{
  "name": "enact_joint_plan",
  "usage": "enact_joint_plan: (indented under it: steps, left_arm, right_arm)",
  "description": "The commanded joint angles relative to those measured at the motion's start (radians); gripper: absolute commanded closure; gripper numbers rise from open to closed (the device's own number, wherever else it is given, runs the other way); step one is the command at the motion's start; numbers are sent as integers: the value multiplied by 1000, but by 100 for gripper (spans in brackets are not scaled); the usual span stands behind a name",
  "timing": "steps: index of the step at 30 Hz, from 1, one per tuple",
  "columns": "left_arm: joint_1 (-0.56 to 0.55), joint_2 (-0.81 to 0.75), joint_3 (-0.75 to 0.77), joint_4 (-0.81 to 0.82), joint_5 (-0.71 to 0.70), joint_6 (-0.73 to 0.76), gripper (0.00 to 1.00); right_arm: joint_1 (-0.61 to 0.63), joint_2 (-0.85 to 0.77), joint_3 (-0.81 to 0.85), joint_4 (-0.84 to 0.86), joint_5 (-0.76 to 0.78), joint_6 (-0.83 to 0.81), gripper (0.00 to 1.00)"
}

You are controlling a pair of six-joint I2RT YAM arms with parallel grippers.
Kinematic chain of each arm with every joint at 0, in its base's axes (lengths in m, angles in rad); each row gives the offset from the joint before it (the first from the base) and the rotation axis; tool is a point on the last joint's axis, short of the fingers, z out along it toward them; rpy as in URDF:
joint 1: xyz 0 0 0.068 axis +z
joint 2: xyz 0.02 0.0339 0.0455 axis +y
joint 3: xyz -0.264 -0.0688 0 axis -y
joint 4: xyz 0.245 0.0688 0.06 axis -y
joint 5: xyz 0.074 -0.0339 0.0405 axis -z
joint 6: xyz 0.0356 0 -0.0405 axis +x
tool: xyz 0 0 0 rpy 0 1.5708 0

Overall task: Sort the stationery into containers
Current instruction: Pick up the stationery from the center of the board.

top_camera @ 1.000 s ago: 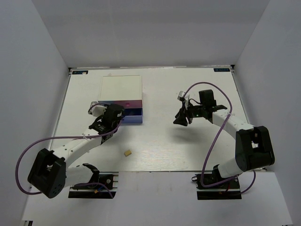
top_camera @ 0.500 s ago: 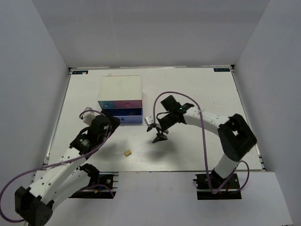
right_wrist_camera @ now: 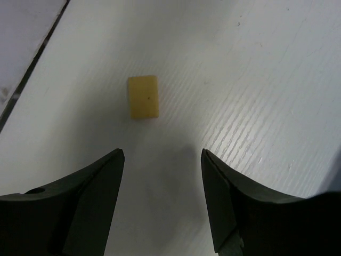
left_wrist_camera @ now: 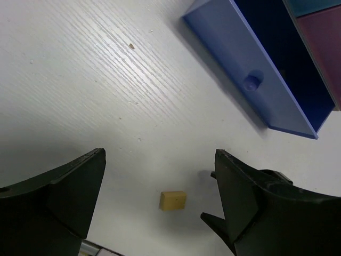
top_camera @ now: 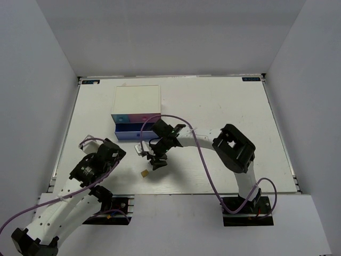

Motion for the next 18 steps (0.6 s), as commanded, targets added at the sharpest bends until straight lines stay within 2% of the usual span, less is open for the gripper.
enact_joint_plan:
  steps: [1, 12, 15, 16, 18]
  left_arm:
    - [4, -14, 45, -89, -39, -16, 6]
    - [-7, -72, 74, -141, -49, -26, 6]
    - [-7, -123, 74, -167, -72, -61, 6]
    - [-7, -137, 74, -167, -81, -72, 6]
    - [-7, -172, 74, -178, -81, -82, 6]
  right_arm:
    - [43, 35, 55, 52, 39, 87, 34]
    - [151, 77, 26, 130, 119, 177, 34]
    - [161, 86, 26, 155, 165, 209, 44]
    - [163, 90, 27, 158, 171, 219, 52]
    - [160, 92, 26, 158, 190, 225, 62]
